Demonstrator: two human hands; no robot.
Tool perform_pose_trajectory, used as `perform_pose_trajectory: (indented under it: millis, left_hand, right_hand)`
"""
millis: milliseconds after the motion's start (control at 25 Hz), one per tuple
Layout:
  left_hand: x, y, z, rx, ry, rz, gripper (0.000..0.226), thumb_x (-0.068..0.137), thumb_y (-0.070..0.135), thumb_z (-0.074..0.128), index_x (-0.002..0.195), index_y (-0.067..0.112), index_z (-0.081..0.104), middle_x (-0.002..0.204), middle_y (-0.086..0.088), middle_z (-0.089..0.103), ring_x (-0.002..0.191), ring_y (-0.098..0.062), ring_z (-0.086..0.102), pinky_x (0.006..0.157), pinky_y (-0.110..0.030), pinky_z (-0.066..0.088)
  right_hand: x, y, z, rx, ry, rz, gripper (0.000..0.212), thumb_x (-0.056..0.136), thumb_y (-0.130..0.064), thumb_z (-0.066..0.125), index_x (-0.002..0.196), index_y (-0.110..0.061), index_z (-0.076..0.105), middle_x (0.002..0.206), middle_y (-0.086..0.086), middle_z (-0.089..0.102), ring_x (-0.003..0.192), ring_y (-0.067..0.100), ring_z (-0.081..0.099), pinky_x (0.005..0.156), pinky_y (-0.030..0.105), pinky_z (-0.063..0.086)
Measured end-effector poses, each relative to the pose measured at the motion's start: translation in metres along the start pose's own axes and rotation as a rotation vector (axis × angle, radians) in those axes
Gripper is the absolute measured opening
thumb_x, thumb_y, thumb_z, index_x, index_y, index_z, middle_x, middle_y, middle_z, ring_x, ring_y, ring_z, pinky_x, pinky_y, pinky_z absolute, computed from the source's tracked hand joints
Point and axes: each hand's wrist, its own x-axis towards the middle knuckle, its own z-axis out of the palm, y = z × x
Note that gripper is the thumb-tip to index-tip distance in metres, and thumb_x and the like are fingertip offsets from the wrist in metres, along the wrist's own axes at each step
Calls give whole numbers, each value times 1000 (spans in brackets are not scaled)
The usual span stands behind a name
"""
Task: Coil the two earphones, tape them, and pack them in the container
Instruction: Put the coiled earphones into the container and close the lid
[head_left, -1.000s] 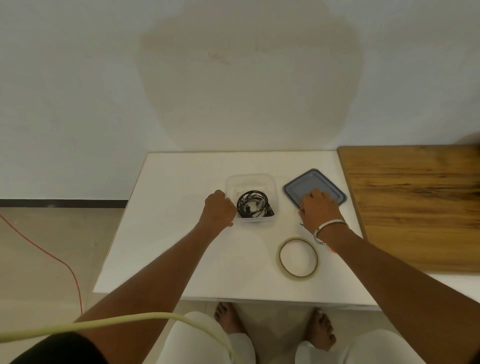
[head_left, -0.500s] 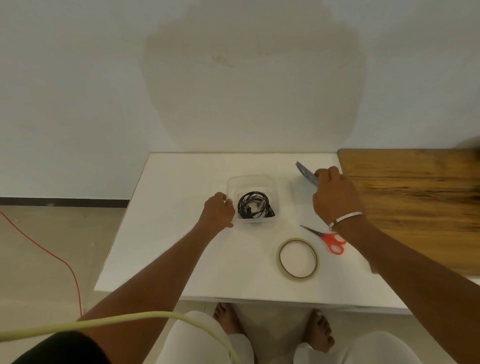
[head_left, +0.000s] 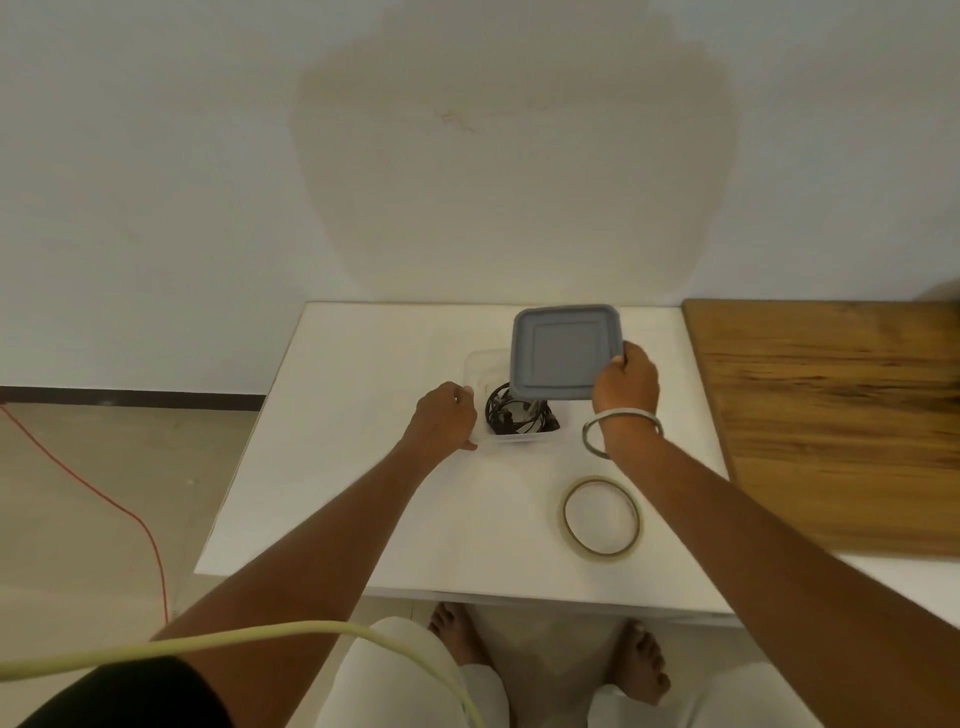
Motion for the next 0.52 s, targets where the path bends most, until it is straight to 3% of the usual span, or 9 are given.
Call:
perform_pose_trajectory:
  millis: [120, 240, 320, 520]
  left_hand:
    - [2, -1, 3, -9, 2, 6, 45, 103, 41, 28, 106, 6, 56, 107, -13, 63, 75, -29, 72, 80, -41, 59]
    - [3, -3, 3, -26, -13, 27, 46, 101, 49, 30, 105, 12, 57, 100, -5, 62, 68, -20, 69, 65, -29, 60]
    - [4, -6, 3, -25, -24, 45, 44, 100, 50, 36, 105, 12, 57, 100, -4, 64, 68, -18, 70, 69, -30, 61]
    - [6, -10, 2, -26, -29, 56, 48, 99, 43, 46, 127, 5, 55, 108, -9, 68, 67, -21, 72, 67, -25, 60]
  right_hand:
    - [-17, 6, 20, -31, -86, 56, 36, 93, 1, 31, 119, 4, 55, 120, 25, 54, 103, 39, 55, 90, 39, 46]
    - [-28, 9, 35, -133, -134, 84, 36, 93, -1, 35, 123, 1, 54, 122, 23, 52, 109, 40, 51, 92, 44, 45]
    - [-33, 11, 41, -219, -123, 107, 35, 95, -6, 37, 128, -3, 50, 125, 21, 48, 115, 37, 46, 92, 46, 42]
    - [-35, 12, 50, -233, -52, 78, 33, 96, -7, 39, 127, -5, 48, 125, 20, 43, 113, 35, 43, 86, 44, 42]
